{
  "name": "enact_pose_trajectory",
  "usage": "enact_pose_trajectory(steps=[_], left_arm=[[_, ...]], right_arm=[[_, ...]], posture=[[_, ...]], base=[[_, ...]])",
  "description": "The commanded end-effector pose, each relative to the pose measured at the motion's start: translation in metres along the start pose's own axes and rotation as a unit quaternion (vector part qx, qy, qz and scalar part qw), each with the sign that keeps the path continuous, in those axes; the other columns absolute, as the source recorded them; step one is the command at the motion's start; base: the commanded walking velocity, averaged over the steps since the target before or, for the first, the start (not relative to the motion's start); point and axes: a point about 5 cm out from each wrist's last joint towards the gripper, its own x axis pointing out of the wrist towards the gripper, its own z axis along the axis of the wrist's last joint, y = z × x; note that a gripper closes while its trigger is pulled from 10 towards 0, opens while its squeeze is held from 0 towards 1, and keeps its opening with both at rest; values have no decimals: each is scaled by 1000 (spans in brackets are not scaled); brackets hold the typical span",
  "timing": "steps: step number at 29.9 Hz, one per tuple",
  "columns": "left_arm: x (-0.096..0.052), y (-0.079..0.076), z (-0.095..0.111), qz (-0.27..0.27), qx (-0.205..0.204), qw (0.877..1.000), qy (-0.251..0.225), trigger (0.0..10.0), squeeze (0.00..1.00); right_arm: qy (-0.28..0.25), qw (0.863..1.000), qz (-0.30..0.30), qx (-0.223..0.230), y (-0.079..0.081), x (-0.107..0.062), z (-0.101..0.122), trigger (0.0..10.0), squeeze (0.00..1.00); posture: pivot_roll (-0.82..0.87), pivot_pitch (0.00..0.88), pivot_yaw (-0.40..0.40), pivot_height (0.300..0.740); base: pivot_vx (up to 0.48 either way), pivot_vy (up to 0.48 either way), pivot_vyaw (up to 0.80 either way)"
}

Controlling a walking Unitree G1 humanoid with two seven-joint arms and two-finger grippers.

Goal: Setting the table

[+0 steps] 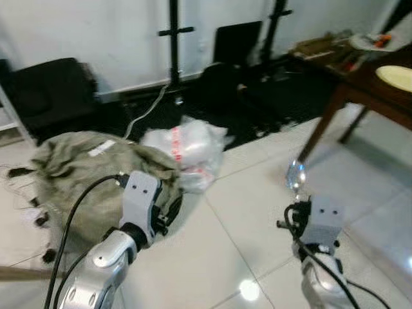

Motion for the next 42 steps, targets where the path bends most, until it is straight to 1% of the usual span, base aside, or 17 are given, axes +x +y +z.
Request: enact_pose_trajectory(steps=[1,10,18,34,40,42], left_arm=[[0,-1,-5,-3,-1,1000,10,10000,0],[3,-2,-2,-11,-2,1000,2,10000,0],[9,-4,5,-19,-2,1000,-11,10000,0],[13,-6,9,-25,1,999,-23,10000,0],[14,-5,11,-14,5,999,-34,10000,0],[17,-3,14,-4,13,999,-45,10000,0]], right_arm=[[6,1000,-2,1,0,-2,-3,10000,0],[0,1000,-5,5,0,-1,1,10000,0],[-6,1000,-10,7,0,0,4,10000,0],[-9,1000,-18,15,-2,1,6,10000,0],[-12,1000,-17,17,-1,2,7,10000,0],[-19,1000,-15,18,0,2,10,10000,0]], posture=[[-24,92,72,740],[-29,91,74,740],[-32,92,77,740],[-35,93,79,740],[-37,92,80,740],[-39,92,79,740]], base=[[0,0,-800],[0,0,-800],[0,0,-800],[0,0,-800],[0,0,-800],[409,0,-400]])
